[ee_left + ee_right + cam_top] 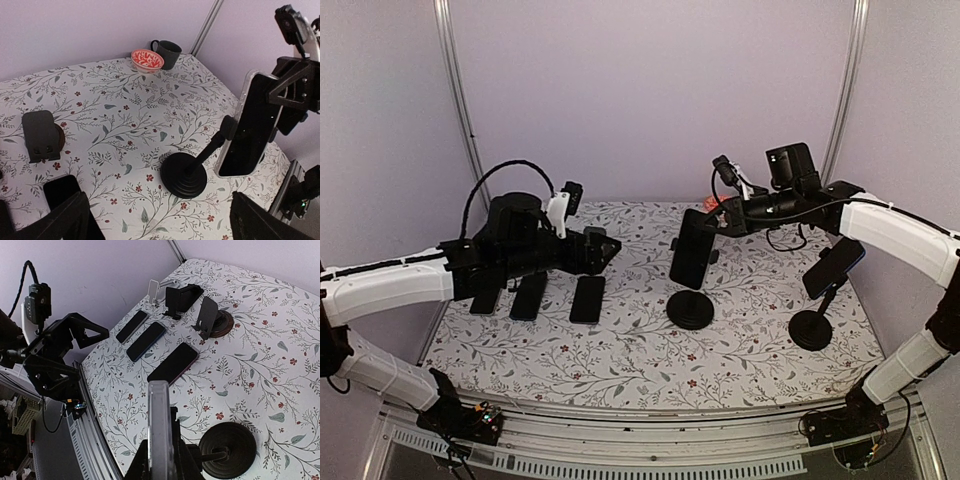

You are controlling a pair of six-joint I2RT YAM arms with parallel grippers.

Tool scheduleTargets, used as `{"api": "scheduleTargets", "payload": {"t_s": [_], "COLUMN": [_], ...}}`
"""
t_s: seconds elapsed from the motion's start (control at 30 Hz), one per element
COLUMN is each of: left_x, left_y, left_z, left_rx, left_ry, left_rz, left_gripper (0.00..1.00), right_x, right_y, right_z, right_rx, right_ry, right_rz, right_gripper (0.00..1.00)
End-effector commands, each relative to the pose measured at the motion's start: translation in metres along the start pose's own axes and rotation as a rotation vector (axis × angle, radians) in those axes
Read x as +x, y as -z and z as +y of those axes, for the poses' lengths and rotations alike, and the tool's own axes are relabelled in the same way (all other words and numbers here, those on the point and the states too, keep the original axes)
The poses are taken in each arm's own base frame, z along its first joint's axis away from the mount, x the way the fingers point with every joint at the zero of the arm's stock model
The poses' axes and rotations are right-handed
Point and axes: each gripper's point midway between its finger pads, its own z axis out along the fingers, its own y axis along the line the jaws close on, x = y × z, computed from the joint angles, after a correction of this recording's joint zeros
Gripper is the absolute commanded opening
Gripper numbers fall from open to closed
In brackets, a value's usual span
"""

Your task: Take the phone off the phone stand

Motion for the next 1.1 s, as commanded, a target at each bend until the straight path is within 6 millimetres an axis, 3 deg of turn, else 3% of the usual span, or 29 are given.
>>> {"api": "scheduleTargets", "payload": {"t_s": [0.0, 0.2, 0.57, 0.67, 0.7, 1.07], "left_x": [0.008, 0.012, 0.021, 0.022, 0.022, 0.031], "left_y": [-0.010, -0.015, -0.019, -0.018, -0.018, -0.023], "left_z": [-0.017, -0.027, -0.030, -0.028, -0.028, -0.033], "left_rx": [0.020, 0.021, 0.012, 0.007, 0.008, 0.019], "left_ry": [-0.037, -0.055, -0.056, -0.052, -0.050, -0.042], "left_rz": [-0.018, -0.017, -0.001, -0.002, -0.004, 0.007], "left_gripper": [0.99, 0.99, 0.99, 0.99, 0.99, 0.99], "right_x": [-0.025, -0.017, -0.013, -0.009, 0.002, 0.064], "right_y": [0.000, -0.002, 0.011, 0.021, 0.021, 0.013], "right_z": [0.021, 0.021, 0.025, 0.030, 0.028, 0.030], "right_rx": [-0.047, -0.038, -0.016, -0.017, -0.017, -0.071], "right_ry": [0.090, 0.091, 0.083, 0.073, 0.055, -0.034], "right_rz": [-0.104, -0.091, -0.094, -0.105, -0.086, 0.020], "right_gripper": [0.01, 0.18, 0.71, 0.84, 0.87, 0.85]}}
